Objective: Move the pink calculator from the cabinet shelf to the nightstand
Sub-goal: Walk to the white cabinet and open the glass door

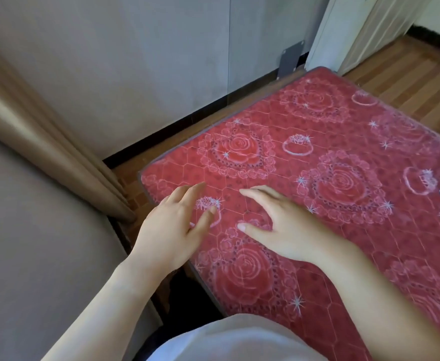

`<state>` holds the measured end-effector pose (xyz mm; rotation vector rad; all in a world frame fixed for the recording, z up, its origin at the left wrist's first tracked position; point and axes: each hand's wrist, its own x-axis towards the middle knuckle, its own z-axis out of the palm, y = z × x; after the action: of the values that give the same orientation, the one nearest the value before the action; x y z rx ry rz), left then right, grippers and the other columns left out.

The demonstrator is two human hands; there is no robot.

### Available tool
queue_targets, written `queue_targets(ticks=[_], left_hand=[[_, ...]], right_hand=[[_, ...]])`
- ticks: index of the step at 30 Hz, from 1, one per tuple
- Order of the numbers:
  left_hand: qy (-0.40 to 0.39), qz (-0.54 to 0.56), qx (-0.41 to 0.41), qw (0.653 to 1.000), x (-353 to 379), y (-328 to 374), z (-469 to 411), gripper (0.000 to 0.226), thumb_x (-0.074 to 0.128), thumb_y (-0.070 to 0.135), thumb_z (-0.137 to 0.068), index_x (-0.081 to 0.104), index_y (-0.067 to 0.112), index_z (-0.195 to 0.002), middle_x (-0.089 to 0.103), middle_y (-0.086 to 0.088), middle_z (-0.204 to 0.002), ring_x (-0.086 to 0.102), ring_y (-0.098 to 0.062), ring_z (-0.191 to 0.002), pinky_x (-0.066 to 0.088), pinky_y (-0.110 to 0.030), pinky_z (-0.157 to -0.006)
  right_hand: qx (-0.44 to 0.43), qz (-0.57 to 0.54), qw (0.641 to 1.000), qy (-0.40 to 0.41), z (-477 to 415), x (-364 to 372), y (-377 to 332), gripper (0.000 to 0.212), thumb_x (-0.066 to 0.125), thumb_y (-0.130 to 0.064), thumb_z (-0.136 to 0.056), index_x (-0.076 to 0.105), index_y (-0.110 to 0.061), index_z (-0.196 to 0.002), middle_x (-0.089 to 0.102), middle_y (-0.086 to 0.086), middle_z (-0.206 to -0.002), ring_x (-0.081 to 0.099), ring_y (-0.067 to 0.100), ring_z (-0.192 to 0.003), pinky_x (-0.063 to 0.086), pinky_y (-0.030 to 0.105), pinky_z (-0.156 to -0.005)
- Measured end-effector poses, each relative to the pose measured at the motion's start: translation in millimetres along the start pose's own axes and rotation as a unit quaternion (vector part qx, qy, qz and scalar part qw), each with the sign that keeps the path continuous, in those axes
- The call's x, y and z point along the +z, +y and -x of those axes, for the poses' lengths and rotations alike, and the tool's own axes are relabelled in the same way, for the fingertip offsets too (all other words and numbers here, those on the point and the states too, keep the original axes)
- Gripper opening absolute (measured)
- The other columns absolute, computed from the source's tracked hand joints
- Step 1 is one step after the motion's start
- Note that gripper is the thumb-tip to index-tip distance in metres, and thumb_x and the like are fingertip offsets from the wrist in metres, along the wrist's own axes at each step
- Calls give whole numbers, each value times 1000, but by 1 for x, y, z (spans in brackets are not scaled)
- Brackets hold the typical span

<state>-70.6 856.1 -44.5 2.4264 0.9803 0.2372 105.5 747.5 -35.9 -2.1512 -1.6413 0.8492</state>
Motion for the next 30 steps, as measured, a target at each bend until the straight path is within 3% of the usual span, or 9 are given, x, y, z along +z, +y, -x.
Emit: queue_targets(ticks=[2,6,13,20,24,30], left_hand=[[-25,-14,15,999,-18,-27,-32,53,32,55,-90,31,30,-137,47,8,-132,52,-15,-111,45,-34,-88],[-51,-38,41,997,-56,-74,-89,54,33,55,-88,34,29,-135,47,4,-134,58,-22,-103,47,-41,-87],[-83,-39,55,994,-84,-117,-138,56,28,60,-85,35,33,-134,48,8,-133,53,-18,-114,48,-39,-89],[-69,-32,46,996,-94,-125,-163,49,35,55,-88,39,32,-131,47,10,-134,50,-14,-116,46,-34,-89],[-77,-15,59,995,-101,-137,-185,50,35,56,-88,37,34,-133,45,12,-134,53,-15,-110,45,-32,-89],[-124,-2,123,985,-107,-164,-248,50,36,54,-89,35,33,-135,43,9,-138,44,-12,-123,42,-34,-96]], right_hand=[[22,-10,1000,8,-29,-5,-12,60,47,-53,-87,22,-37,-140,23,-23,-145,29,1,-129,29,22,-93],[52,-24,998,19,-89,-17,-40,59,47,-55,-86,24,-39,-138,24,-23,-145,28,0,-130,28,22,-96],[46,-19,998,23,-156,-27,-63,56,45,-55,-87,26,-39,-137,25,-25,-143,28,-2,-127,28,22,-91],[15,-46,998,32,-190,-27,-69,56,46,-55,-86,25,-41,-137,26,-26,-142,29,-3,-127,27,19,-90],[30,-46,997,53,-207,-37,-73,57,46,-56,-86,25,-41,-137,24,-26,-144,26,-5,-128,26,20,-94],[93,-22,991,94,-246,-47,-82,60,45,-56,-86,25,-37,-139,26,-21,-146,32,0,-128,34,23,-98]])
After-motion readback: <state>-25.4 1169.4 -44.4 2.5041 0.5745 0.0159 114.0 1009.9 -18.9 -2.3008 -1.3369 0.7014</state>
